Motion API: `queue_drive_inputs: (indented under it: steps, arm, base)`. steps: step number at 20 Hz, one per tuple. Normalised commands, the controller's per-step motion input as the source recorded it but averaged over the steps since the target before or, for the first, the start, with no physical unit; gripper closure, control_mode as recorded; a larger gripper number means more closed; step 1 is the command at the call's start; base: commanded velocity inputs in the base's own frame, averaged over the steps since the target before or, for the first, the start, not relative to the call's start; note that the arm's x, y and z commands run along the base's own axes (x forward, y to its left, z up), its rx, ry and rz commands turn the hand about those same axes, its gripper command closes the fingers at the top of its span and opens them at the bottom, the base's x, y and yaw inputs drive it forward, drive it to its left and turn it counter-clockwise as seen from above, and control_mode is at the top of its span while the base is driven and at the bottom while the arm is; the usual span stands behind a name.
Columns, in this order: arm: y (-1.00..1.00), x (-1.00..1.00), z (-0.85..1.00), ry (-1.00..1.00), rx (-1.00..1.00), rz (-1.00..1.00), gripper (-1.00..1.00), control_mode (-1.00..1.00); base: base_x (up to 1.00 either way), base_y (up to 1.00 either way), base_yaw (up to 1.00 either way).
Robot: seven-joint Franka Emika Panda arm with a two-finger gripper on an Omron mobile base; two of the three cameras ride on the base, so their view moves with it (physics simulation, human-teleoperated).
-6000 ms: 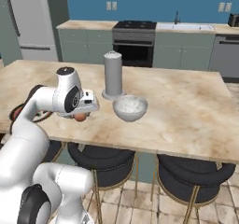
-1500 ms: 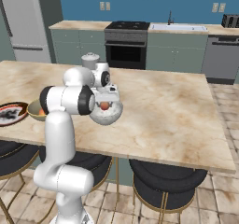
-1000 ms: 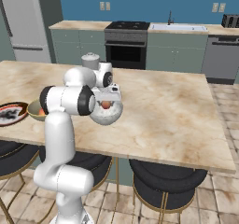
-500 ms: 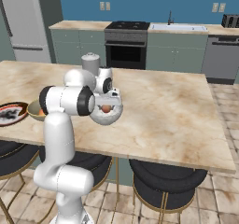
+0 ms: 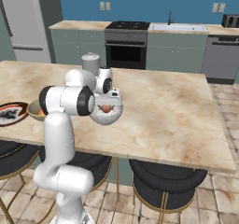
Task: Take the fruits from the plate on the dining counter and place two fruits in each bowl.
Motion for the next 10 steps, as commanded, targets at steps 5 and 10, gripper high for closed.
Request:
queue_drive_inputs:
  steps: [5, 10]
  arm:
    - [0.00, 0.00, 0.00, 0.00, 0.00, 0.00, -1.00, -1.00]
    - [0.00, 0.00, 0.17, 0.00, -0.01, -0.01, -1.00, -1.00]
  base:
    - [0.00, 0.00, 0.00]
    - [0.00, 0.00, 0.00]
